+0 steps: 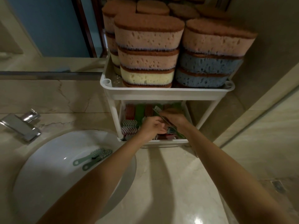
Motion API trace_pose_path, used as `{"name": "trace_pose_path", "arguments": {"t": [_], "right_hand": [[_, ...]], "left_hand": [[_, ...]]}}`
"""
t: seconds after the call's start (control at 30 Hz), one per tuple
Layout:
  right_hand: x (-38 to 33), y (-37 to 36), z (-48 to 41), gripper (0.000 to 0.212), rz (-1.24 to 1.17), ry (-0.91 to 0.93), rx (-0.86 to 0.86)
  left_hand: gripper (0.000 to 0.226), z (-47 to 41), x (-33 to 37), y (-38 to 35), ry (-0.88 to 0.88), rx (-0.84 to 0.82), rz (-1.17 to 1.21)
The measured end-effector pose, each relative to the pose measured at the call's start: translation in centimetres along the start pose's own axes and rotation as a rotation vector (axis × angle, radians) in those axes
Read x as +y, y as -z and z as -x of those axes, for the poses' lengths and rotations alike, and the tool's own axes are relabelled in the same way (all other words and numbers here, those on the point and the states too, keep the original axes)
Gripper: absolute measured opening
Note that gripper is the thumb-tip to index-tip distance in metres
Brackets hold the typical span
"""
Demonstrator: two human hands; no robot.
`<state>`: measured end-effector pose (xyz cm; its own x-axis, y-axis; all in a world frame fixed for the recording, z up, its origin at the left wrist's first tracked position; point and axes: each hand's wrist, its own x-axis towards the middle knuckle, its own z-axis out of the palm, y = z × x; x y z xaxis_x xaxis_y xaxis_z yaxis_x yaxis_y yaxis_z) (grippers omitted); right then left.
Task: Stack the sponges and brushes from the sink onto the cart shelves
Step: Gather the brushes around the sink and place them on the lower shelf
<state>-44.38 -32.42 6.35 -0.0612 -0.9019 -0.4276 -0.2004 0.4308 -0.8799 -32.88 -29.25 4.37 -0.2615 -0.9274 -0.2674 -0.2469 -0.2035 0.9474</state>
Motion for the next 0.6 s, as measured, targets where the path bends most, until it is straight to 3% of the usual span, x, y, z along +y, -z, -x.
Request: {"name": "trace_pose_path", "arguments": {"t": [0.13,0.17,0.23,0.3,0.4,0.5,0.6], "right_hand": [[-0.3,0.7,-1.0,0.005,-0.042,-0.080,-0.149],[-0.4,1.1,-1.1,0.015,-0.017,-0.086,-0.157],[-0.3,1.9,-1.7,0.031,0.201,-0.007,-0.090],[-0.4,2.6,-2.1,0.034,0.488,0.088,-0.024],[-0.3,3.0,-2.8,0.039,0.731,0.150,-0.005],[0.3,2.3,-3.5,0.039,0.794,0.186,-0.050],[1.1,1.4,-4.1,0.033,0.823,0.184,-0.116]], "left_hand": [[0.036,-0.6,-0.3,1.0,0.037,0.025,-0.109],[0.037,-0.8,-0.5,1.4,0.032,0.054,-0.152],[0.037,-1.6,-1.2,2.4,0.004,0.135,-0.272],[0.041,-2.4,-1.8,3.3,-0.028,0.183,-0.474],[0.054,-3.1,-2.4,3.6,-0.123,0.090,-0.782],[0.062,-3.1,-2.5,3.4,-0.168,-0.056,-0.910],[0.062,-3.1,-3.0,3.6,-0.182,-0.058,-1.028]]}}
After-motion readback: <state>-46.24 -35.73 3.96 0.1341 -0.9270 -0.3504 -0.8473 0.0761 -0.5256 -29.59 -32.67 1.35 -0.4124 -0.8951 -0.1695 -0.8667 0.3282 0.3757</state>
